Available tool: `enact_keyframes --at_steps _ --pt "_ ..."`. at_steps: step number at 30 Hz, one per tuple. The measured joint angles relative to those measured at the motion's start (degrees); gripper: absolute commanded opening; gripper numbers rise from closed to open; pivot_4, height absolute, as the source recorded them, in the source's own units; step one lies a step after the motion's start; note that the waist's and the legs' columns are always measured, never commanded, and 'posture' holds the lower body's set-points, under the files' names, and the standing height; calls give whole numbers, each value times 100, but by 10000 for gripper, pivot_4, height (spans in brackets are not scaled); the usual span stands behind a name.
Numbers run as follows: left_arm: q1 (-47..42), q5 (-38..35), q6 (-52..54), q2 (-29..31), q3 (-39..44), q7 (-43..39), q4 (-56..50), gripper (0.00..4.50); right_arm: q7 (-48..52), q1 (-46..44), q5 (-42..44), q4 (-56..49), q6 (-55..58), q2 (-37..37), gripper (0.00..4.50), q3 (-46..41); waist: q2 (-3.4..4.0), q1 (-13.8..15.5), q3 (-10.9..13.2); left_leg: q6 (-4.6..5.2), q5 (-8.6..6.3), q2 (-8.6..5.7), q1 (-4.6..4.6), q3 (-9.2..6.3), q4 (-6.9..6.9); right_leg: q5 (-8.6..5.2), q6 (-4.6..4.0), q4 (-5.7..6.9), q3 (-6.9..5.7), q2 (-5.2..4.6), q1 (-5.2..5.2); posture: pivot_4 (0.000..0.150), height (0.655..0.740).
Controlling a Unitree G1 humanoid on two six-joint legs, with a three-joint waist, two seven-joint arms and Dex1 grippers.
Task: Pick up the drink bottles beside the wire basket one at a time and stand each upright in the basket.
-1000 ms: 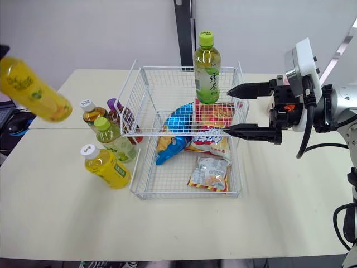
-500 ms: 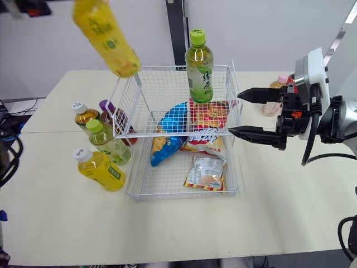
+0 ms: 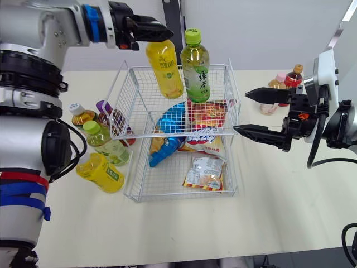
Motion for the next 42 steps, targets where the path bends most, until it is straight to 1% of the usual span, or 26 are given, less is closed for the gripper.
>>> enact_keyframes --at_steps 8,17,19,20,24,27,32,35,38,42 --pt "-53 82 -278 -284 325 85 435 13637 -212 107 110 -76 109 -94 45000 -144 0 30 0 0 0 -3 0 3 8 1 4 10 9 -1 -2 1500 7400" --pt "-270 296 -524 -526 355 73 856 13637 -320 173 118 -73 116 -154 45000 -186 -1 57 0 1 -1 -6 1 5 26 -1 9 30 13 -1 -2 1500 7400" --pt "-298 311 -545 -526 355 -39 911 20736 -338 185 118 -74 115 -154 45000 -189 -1 55 0 1 -1 -6 1 6 26 -1 9 31 13 0 -2 1500 7400" --pt "-302 318 -562 -522 356 -138 919 22836 -342 204 119 -74 115 -154 45000 -189 -1 53 0 1 -1 -6 1 6 26 -2 9 32 13 0 -2 1500 7400" --pt "-373 318 -563 -478 378 -342 917 34669 -368 215 119 -75 114 -153 45000 -189 -1 46 0 1 -1 -5 1 7 27 -2 9 33 14 0 -4 1500 7400" --pt "-404 314 -450 -271 383 -557 750 44008 -373 214 118 -73 113 -153 45000 -189 -1 11 0 1 -1 -4 1 7 27 -2 10 39 17 0 -8 1500 7400" --pt "-335 258 -78 206 405 -914 101 44570 -346 156 114 -47 110 -153 45000 -172 -1 -17 0 1 -1 -3 1 12 28 -3 11 53 29 1 -18 1500 7400" --pt "-130 140 190 495 553 -1031 -419 44570 -326 36 100 -9 98 -146 45000 -89 0 -24 1 1 -1 -2 2 16 34 -3 12 64 36 2 -22 1500 7400" --pt "376 -43 512 1058 734 -1128 -1256 44570 -310 -132 80 3 31 -127 45000 47 2 -77 1 1 -1 6 4 24 34 -4 12 73 50 9 -32 1500 7400" --pt "1371 -314 937 1764 1382 -809 -2441 44570 -359 -247 60 53 36 -57 45000 147 2 -93 1 1 -1 9 2 20 43 -3 11 81 52 13 -38 1500 7400"
